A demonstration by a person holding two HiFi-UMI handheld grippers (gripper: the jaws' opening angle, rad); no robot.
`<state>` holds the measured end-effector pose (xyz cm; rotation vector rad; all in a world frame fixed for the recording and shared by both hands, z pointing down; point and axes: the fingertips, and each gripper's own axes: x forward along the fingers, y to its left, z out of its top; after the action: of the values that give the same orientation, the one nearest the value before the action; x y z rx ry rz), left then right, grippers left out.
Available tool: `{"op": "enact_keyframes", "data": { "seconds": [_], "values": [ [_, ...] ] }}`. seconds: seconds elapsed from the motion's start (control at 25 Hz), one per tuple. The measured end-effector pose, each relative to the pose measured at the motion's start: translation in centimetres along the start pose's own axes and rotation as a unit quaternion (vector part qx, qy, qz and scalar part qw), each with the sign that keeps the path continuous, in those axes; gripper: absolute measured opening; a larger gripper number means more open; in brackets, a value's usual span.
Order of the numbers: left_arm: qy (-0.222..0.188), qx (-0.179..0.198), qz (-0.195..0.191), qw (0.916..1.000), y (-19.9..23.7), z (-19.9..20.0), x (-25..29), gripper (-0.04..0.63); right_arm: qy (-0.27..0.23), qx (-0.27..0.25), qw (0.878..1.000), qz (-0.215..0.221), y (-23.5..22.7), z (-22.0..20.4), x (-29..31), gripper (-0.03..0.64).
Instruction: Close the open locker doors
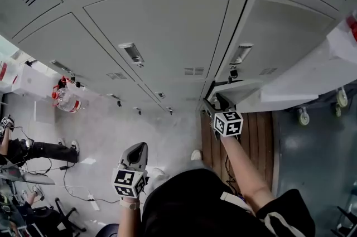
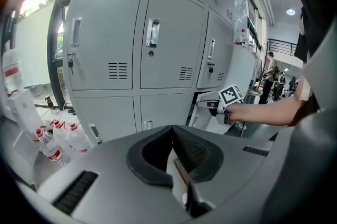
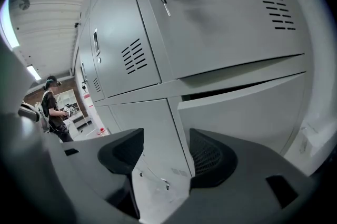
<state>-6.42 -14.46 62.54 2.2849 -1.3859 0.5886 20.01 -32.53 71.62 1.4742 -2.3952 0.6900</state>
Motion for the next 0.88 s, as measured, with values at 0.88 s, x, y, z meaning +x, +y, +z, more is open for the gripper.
{"op": "enact_keyframes", "data": {
  "seconds": [0.88],
  "values": [
    [0.005, -0.039, 0.044, 0.9983, 0.9, -0.4, 1.4, 0.02, 0.014, -0.04, 0.999, -0.011, -1.7, 1.3, 4.3, 0.281]
  ]
}}
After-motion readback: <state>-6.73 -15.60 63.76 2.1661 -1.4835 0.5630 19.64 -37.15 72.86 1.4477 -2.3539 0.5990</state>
